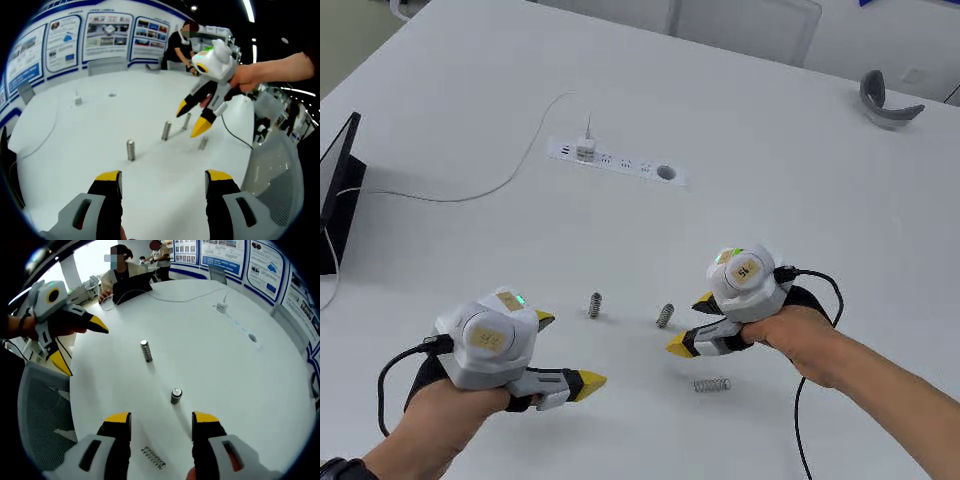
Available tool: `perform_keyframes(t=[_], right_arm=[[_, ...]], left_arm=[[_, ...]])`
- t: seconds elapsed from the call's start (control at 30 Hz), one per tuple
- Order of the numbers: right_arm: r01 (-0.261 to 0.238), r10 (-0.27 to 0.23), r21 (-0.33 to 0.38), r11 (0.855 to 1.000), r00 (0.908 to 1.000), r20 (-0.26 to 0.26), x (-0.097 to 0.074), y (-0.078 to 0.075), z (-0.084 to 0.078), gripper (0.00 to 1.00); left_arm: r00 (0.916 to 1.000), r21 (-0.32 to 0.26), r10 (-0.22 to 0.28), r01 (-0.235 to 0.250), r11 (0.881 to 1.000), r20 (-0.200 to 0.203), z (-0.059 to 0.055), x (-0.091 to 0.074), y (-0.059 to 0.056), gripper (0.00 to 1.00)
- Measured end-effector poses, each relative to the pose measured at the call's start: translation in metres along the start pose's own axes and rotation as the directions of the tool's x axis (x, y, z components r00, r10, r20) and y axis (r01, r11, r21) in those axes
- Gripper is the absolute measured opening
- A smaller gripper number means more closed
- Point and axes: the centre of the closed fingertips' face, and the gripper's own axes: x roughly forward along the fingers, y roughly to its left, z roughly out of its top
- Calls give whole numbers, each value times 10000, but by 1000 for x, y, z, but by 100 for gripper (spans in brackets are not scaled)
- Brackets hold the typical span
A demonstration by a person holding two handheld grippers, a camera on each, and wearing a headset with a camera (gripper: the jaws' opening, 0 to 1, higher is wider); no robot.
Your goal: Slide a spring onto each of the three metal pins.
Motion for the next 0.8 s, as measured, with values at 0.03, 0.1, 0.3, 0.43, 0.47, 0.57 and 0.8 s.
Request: perform_keyframes(t=[0.03, 0.1, 0.3, 0.43, 0.47, 0.57, 0.8], right_arm=[[-4, 4, 21, 10000, 10000, 20, -1, 1, -1, 51], [-2, 2, 80, 10000, 10000, 39, -2, 2, -4, 52], [153, -169, 458, 9988, 9992, 356, -10, 4, -7, 54], [201, -242, 702, 9973, 9980, 578, -13, 7, -10, 57], [210, -256, 754, 9969, 9978, 604, -14, 9, -12, 58], [240, -298, 845, 9961, 9972, 679, -16, 11, -16, 60], [416, -525, 1086, 9932, 9937, 995, -26, 13, -21, 64]], left_arm=[[10000, 5, 0, 0, 10000, -4, 0, 0, 0, 69], [10000, 34, 13, -13, 10000, -24, 1, 0, 0, 69], [10000, 69, 38, -38, 10000, -46, 3, 0, 0, 69], [10000, 93, 40, -39, 9999, -51, 5, 0, -1, 69], [10000, 95, 41, -40, 9999, -55, 5, 0, -2, 70], [10000, 102, 42, -42, 9999, -54, 6, 1, -2, 70], [10000, 105, 45, -44, 9999, -43, 9, 4, -3, 70]])
